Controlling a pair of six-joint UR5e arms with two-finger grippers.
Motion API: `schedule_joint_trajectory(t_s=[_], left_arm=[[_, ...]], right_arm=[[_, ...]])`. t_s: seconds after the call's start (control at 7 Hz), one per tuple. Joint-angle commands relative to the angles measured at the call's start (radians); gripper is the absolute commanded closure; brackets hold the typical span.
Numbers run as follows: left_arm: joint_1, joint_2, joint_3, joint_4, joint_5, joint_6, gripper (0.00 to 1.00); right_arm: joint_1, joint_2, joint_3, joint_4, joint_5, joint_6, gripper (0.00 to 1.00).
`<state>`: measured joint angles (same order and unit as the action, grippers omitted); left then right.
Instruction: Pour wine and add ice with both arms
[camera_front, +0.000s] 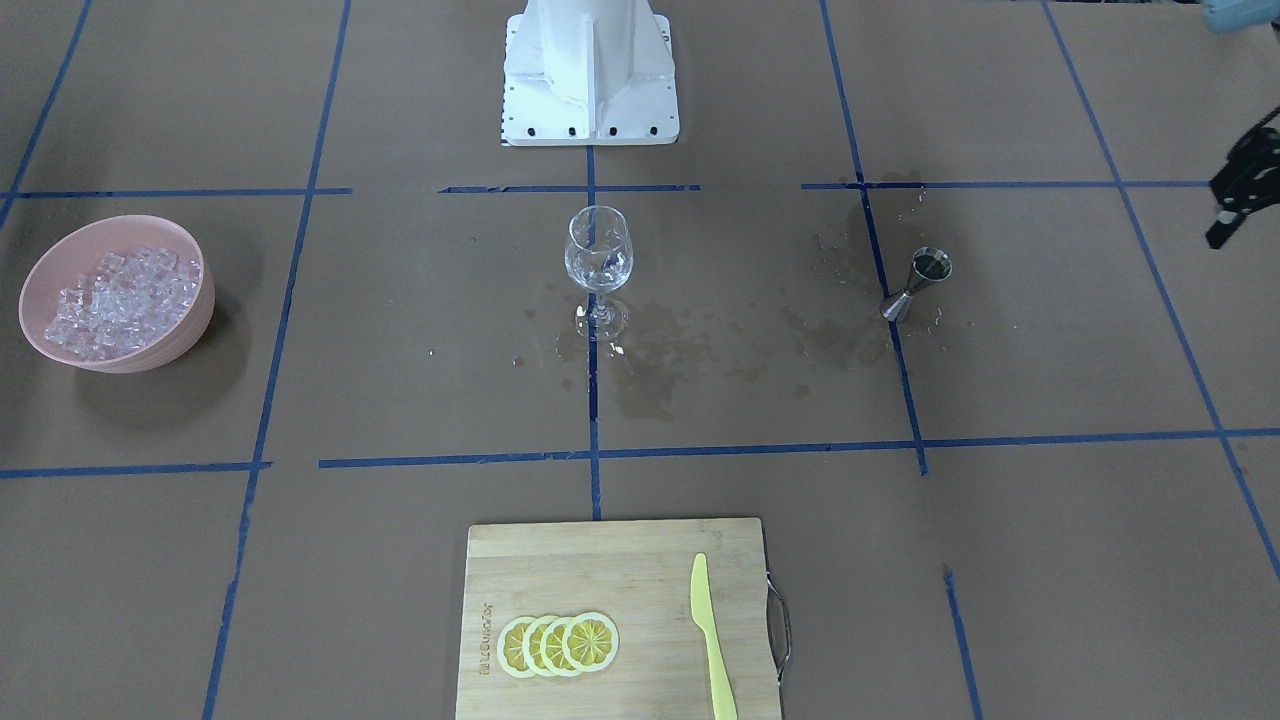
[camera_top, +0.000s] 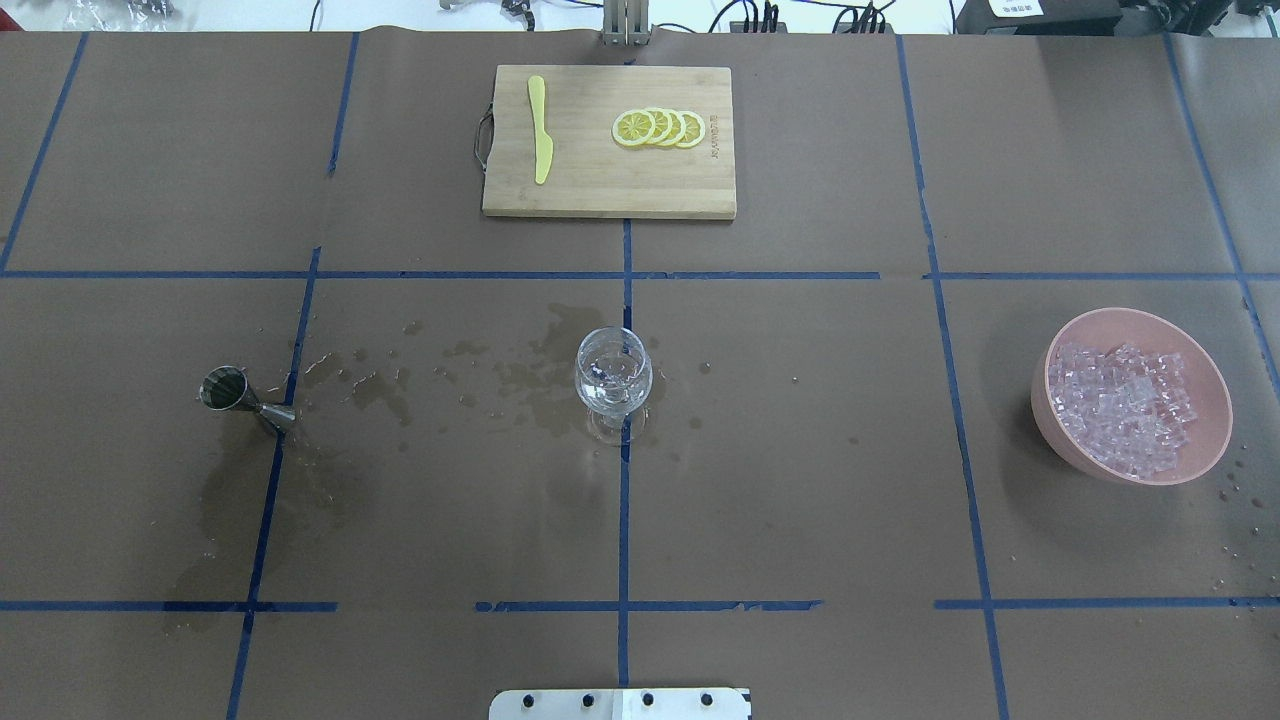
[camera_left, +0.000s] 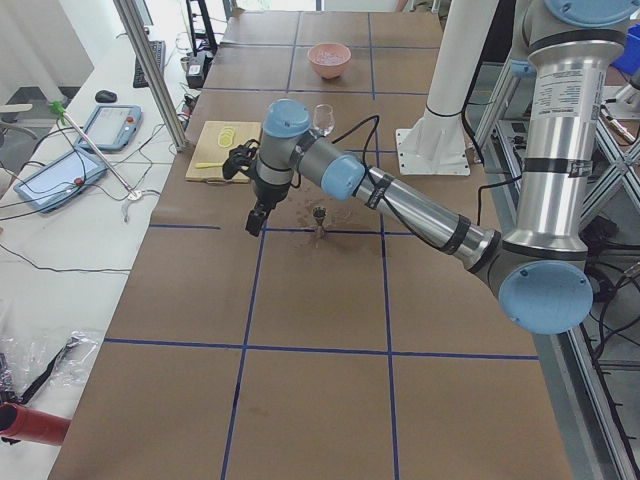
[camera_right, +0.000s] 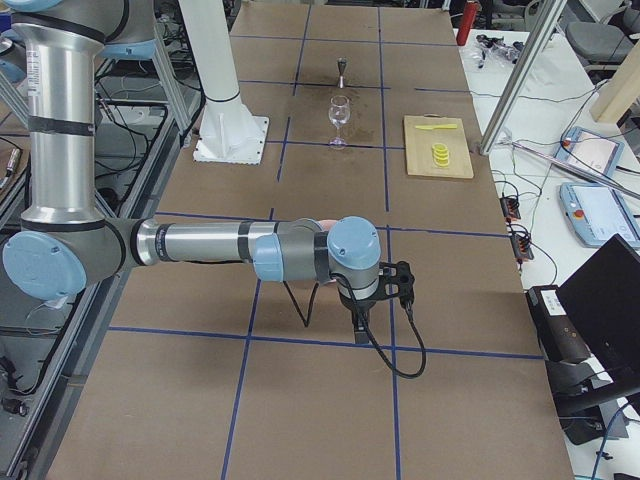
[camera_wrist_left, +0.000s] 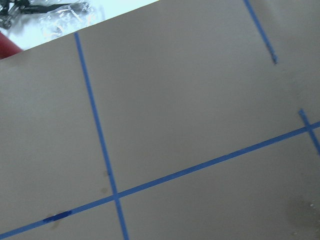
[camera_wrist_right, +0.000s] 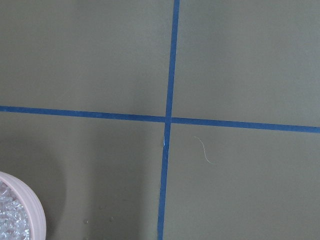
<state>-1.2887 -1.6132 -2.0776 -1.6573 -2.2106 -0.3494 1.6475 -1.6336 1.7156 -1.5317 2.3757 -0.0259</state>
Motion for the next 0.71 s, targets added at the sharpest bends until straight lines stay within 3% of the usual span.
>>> schedule_joint_trajectory(t_s=[0.0,0.29,0.57], left_arm=[[0.144,0.021,-0.091,-0.05,0.041,-0.294,0.0],[0.217,0.123,-0.108,-0.235,0.092,-0.45,0.0],[0.303,0.243,-0.223,-0.286,0.172,-0.546,0.0]], right_arm=[[-0.006,0.002,-0.004,0.007,0.0,0.006,0.0],[-0.006,-0.008,-0.007,0.01,-0.001,0.004,0.0],[-0.006,-0.019,-0.005,0.012,-0.004,-0.003,0.0]])
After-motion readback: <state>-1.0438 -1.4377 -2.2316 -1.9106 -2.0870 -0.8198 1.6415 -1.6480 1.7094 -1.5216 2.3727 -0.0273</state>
